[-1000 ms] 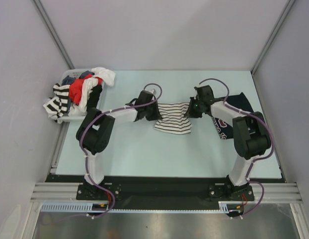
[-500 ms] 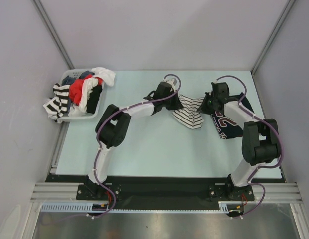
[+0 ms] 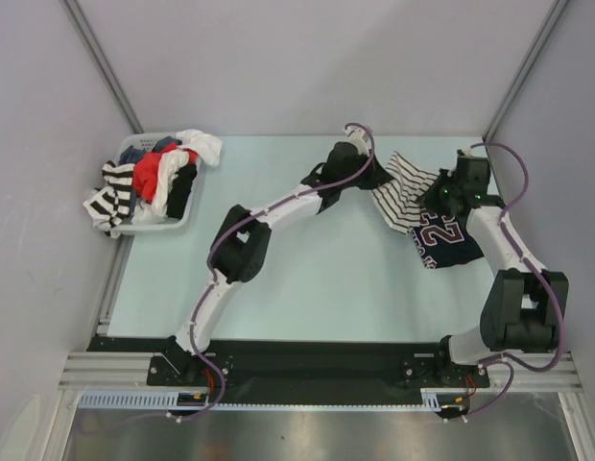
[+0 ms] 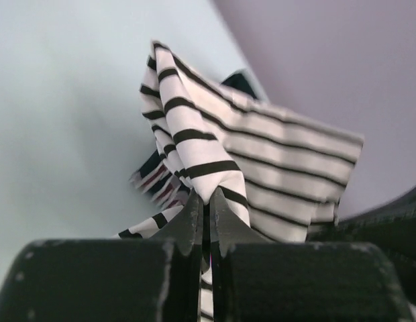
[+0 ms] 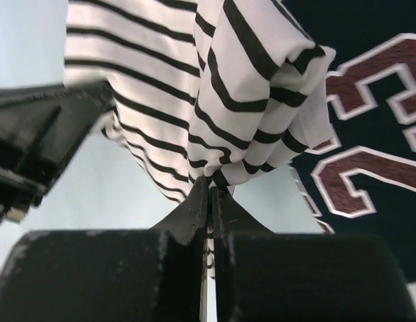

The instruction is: Fold and stack the tank tops

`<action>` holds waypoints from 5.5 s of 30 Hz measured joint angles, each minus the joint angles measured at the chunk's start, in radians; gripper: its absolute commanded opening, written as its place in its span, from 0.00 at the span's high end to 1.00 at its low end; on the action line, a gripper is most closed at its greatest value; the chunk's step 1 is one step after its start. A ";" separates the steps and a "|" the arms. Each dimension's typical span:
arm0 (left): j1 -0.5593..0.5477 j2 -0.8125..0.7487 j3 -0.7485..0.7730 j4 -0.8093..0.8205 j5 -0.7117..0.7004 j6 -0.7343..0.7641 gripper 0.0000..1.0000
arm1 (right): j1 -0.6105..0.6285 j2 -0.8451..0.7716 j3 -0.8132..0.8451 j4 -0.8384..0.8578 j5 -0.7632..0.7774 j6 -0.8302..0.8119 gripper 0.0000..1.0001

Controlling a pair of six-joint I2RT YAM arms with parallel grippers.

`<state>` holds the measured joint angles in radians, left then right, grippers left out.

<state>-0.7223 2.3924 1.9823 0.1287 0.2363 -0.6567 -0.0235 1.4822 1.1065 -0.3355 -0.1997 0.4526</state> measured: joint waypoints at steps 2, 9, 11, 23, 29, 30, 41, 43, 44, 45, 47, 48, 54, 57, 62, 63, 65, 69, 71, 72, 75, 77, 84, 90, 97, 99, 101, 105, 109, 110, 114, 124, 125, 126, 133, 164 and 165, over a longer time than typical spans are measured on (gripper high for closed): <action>-0.014 0.088 0.143 0.013 0.006 -0.021 1.00 | -0.041 -0.036 -0.025 0.001 -0.006 0.003 1.00; -0.078 0.280 0.362 0.137 -0.024 -0.097 1.00 | -0.185 -0.142 -0.105 0.004 -0.027 0.011 1.00; -0.098 0.329 0.402 0.194 -0.053 -0.113 1.00 | -0.218 -0.164 -0.129 0.014 -0.039 0.012 1.00; -0.188 0.478 0.516 0.424 -0.313 -0.182 1.00 | -0.294 -0.214 -0.265 0.088 -0.092 0.053 1.00; -0.191 0.479 0.520 0.439 -0.354 -0.208 0.99 | -0.315 -0.227 -0.269 0.117 -0.106 0.064 1.00; -0.191 0.479 0.520 0.435 -0.357 -0.208 1.00 | -0.321 -0.226 -0.269 0.121 -0.111 0.068 1.00; -0.195 0.479 0.512 0.334 -0.324 -0.209 1.00 | -0.372 -0.224 -0.322 0.134 -0.119 0.079 1.00; -0.196 0.479 0.512 0.329 -0.319 -0.212 1.00 | -0.378 -0.225 -0.336 0.137 -0.116 0.079 1.00; -0.197 0.479 0.512 0.325 -0.319 -0.216 1.00 | -0.380 -0.226 -0.346 0.141 -0.112 0.080 1.00; -0.198 0.480 0.512 0.323 -0.319 -0.218 1.00 | -0.381 -0.227 -0.356 0.145 -0.109 0.081 1.00; -0.199 0.481 0.512 0.320 -0.320 -0.219 1.00 | -0.383 -0.227 -0.371 0.149 -0.104 0.083 1.00; -0.199 0.482 0.512 0.320 -0.320 -0.219 0.99 | -0.383 -0.227 -0.378 0.151 -0.103 0.087 1.00; -0.200 0.488 0.512 0.308 -0.326 -0.220 1.00 | -0.398 -0.184 -0.385 0.182 -0.105 0.101 1.00; -0.200 0.488 0.512 0.302 -0.339 -0.239 1.00 | -0.408 -0.160 -0.385 0.193 -0.105 0.111 1.00; -0.200 0.492 0.515 0.302 -0.349 -0.262 1.00 | -0.410 -0.157 -0.377 0.192 -0.103 0.116 1.00; -0.200 0.494 0.515 0.302 -0.352 -0.265 1.00 | -0.411 -0.158 -0.373 0.192 -0.101 0.116 1.00; -0.200 0.495 0.515 0.301 -0.359 -0.271 1.00 | -0.411 -0.161 -0.370 0.192 -0.097 0.117 1.00; -0.200 0.495 0.515 0.293 -0.369 -0.279 1.00 | -0.411 -0.164 -0.369 0.192 -0.096 0.117 1.00; -0.201 0.496 0.515 0.280 -0.376 -0.285 0.96 | -0.411 -0.164 -0.371 0.195 -0.096 0.121 1.00; -0.201 0.496 0.515 0.274 -0.379 -0.287 0.91 | -0.411 -0.164 -0.373 0.201 -0.096 0.122 1.00; -0.201 0.496 0.515 0.264 -0.386 -0.294 0.58 | -0.411 -0.163 -0.394 0.224 -0.093 0.130 1.00; -0.201 0.496 0.513 0.265 -0.391 -0.303 0.50 | -0.411 -0.153 -0.407 0.233 -0.087 0.140 0.98; -0.179 0.457 0.429 0.236 -0.386 -0.280 0.18 | -0.414 -0.137 -0.496 0.286 -0.052 0.179 0.70; -0.119 0.378 0.395 0.136 -0.366 -0.204 0.00 | -0.425 -0.176 -0.557 0.290 -0.014 0.204 0.50; -0.047 0.227 0.368 0.087 -0.359 -0.083 0.01 | -0.476 -0.257 -0.558 0.264 0.013 0.206 0.42; -0.037 0.169 0.333 0.076 -0.354 -0.050 0.01 | -0.479 -0.292 -0.558 0.242 0.020 0.202 0.45; -0.034 0.106 0.280 0.062 -0.346 -0.025 0.00 | -0.481 -0.337 -0.554 0.220 0.027 0.196 0.51; -0.033 -0.067 0.081 0.005 -0.330 0.024 0.00 | -0.481 -0.380 -0.500 0.193 -0.013 0.178 0.65; -0.028 -0.241 -0.142 -0.023 -0.307 0.050 0.00 | -0.462 -0.326 -0.395 0.210 -0.119 0.176 0.59; -0.026 -0.286 -0.207 -0.018 -0.303 0.056 0.00 | -0.444 -0.293 -0.358 0.210 -0.136 0.175 0.55; -0.020 -0.444 -0.423 -0.022 -0.282 0.069 0.00 | -0.309 -0.144 -0.217 0.212 -0.156 0.166 0.59; -0.004 -0.759 -0.810 -0.046 -0.266 0.093 0.00 | -0.126 0.104 -0.022 0.173 -0.064 0.158 0.42; -0.003 -0.785 -0.835 -0.050 -0.264 0.093 0.00 | -0.116 0.130 0.000 0.172 -0.047 0.158 0.42; -0.002 -0.809 -0.856 -0.051 -0.261 0.094 0.00 | -0.108 0.152 0.018 0.172 -0.030 0.159 0.42; -0.002 -0.906 -0.924 -0.092 -0.261 0.101 0.00 | -0.035 0.220 0.061 0.143 0.130 0.211 0.45; -0.002 -0.954 -1.009 -0.169 -0.313 0.144 0.00 | 0.058 0.460 0.332 -0.102 0.423 0.455 1.00; -0.002 -0.954 -1.009 -0.170 -0.314 0.144 0.00 | 0.058 0.461 0.335 -0.103 0.423 0.456 1.00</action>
<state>-0.7238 1.4380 0.9730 -0.0410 -0.0776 -0.5125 0.0349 1.9430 1.4414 -0.4385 0.2230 0.9085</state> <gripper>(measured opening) 0.996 0.009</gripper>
